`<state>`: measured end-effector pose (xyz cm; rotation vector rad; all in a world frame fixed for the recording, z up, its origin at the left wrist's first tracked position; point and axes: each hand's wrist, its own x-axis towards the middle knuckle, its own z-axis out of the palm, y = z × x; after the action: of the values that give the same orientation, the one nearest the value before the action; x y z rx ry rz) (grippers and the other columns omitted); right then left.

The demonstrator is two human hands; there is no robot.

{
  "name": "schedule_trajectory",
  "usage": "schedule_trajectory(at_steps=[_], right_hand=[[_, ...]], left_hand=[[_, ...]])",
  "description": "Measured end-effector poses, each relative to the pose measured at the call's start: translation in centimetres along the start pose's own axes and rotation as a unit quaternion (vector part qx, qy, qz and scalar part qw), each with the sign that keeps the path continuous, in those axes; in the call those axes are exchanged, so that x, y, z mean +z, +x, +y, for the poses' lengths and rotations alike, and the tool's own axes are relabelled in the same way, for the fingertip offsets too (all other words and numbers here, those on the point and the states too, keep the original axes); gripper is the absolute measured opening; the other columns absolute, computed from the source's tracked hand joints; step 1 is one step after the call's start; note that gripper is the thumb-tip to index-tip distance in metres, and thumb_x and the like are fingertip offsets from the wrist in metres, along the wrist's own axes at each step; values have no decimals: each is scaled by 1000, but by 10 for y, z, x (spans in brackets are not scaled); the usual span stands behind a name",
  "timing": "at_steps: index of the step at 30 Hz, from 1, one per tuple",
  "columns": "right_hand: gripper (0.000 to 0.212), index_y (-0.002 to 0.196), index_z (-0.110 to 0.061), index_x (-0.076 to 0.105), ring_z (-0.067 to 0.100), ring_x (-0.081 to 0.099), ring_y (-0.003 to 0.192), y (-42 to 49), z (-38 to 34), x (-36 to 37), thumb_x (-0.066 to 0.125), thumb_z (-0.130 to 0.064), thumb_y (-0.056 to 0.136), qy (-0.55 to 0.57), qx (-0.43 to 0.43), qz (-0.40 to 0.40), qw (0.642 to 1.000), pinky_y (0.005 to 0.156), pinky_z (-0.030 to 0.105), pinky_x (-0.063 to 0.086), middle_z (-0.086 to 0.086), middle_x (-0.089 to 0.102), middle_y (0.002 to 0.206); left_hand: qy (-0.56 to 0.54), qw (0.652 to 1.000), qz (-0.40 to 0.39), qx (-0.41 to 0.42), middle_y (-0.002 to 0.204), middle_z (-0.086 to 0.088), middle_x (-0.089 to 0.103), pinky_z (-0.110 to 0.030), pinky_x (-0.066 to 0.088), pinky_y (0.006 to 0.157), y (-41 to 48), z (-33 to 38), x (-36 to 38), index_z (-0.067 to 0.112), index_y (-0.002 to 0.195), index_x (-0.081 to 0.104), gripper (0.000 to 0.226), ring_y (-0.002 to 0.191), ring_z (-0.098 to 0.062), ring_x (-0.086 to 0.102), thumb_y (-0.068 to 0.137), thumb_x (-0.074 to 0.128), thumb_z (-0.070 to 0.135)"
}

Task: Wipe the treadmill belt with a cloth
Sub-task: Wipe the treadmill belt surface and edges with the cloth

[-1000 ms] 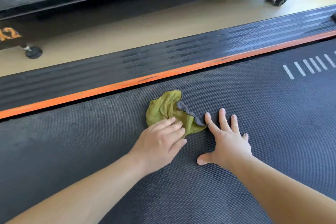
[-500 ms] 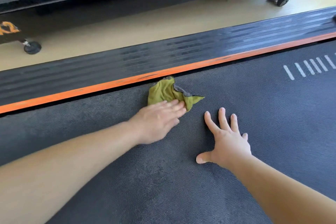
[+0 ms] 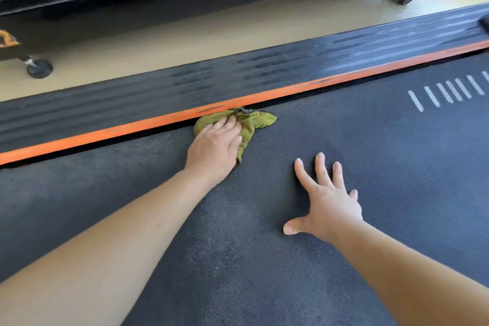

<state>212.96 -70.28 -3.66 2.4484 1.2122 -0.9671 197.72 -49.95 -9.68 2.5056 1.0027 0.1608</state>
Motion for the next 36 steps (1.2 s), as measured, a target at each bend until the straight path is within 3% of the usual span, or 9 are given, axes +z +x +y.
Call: schedule_trajectory(at_steps=[3, 5, 9, 15, 20, 24, 28, 32, 36], right_hand=[[147, 150, -54, -25, 32, -29, 151, 0, 0, 1, 82, -77, 52, 3, 1, 2, 1000, 119, 70, 13, -8, -41, 159], [147, 150, -54, -24, 31, -29, 151, 0, 0, 2, 83, -76, 52, 4, 3, 5, 1000, 119, 70, 14, -8, -41, 159], [149, 150, -54, -25, 30, -29, 151, 0, 1, 3, 83, -78, 49, 0, 5, 10, 1000, 119, 68, 15, -9, -42, 159], [146, 150, -54, -24, 31, -28, 152, -2, -1, 1, 82, -77, 52, 2, 3, 4, 1000, 118, 70, 15, -8, -39, 160], [150, 151, -54, -23, 31, -27, 152, -2, -5, -5, 84, -78, 47, 2, 4, -13, 1000, 117, 71, 15, -8, -39, 160], [145, 154, -52, -15, 32, -21, 153, 0, -11, -17, 87, -70, 52, 10, 18, -29, 999, 114, 73, 20, -9, -33, 162], [137, 154, -54, -12, 33, -18, 154, 6, -30, -21, 87, -63, 59, 10, -11, 0, 1000, 113, 71, 27, -15, -33, 161], [149, 147, -62, -18, 35, -22, 152, 14, -45, -14, 90, -67, 45, -22, -20, -26, 999, 109, 74, 29, -18, -35, 159], [151, 148, -62, -15, 35, -22, 152, 11, -48, -13, 92, -64, 43, -27, -11, -21, 999, 109, 76, 27, -18, -35, 160]], left_hand=[[-69, 996, 36, -38, 140, -10, 62, -41, 37, 116, -23, 29, 0, 12, 117, 72, 29, 132, -28, 53, 106, 48, 24], [-40, 997, -3, 69, 124, -14, 67, -49, 53, 96, -61, 49, 7, 14, 102, 70, 29, 112, -32, 60, 103, 44, 27], [23, 960, -107, 258, 140, 3, 63, -38, 41, 116, -107, 43, 15, 20, 125, 69, 40, 136, -16, 52, 103, 37, 30], [54, 998, -20, 7, 163, 1, 36, -40, 17, 126, -68, 25, 12, 21, 150, 48, 48, 153, -18, 24, 107, 29, 32], [34, 982, -86, 164, 145, 4, 59, -33, 41, 114, -146, 70, 15, 20, 129, 67, 36, 140, -16, 49, 97, 49, 25], [55, 984, -58, 159, 138, 2, 65, -33, 56, 94, -159, 52, -10, 21, 118, 72, 31, 128, -14, 58, 98, 53, 36], [111, 978, -93, 152, 157, 0, 45, -43, 24, 122, -149, 36, -7, 21, 141, 56, 42, 149, -23, 33, 104, 47, 38], [150, 972, -136, 124, 171, 3, 10, -46, 0, 126, -148, 12, -1, 27, 162, 18, 61, 158, -21, -1, 106, 21, 52], [191, 970, -78, -132, 171, -1, 2, -47, -2, 127, -121, -40, -34, 25, 164, 7, 65, 157, -25, -3, 104, 8, 51]])
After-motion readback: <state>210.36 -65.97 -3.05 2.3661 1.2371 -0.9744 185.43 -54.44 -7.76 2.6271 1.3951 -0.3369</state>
